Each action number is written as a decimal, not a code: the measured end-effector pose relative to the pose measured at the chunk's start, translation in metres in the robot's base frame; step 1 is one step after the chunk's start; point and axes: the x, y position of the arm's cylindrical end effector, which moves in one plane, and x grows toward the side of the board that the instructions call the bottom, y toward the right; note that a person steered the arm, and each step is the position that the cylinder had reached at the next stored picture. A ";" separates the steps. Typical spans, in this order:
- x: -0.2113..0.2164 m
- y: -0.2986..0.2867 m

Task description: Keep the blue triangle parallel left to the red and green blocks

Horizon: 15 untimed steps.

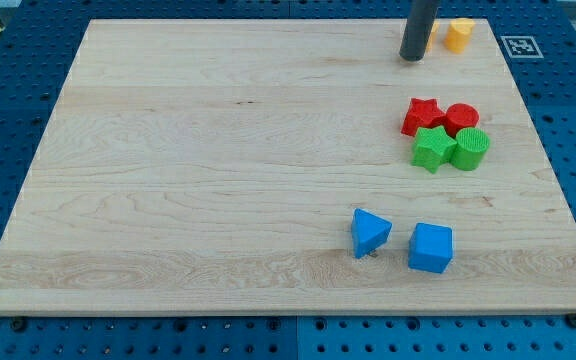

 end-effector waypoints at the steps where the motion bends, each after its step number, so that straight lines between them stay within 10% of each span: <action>1: 0.002 0.000; 6: 0.023 -0.014; 8: 0.029 -0.114; 11: 0.144 -0.199; 15: 0.312 -0.160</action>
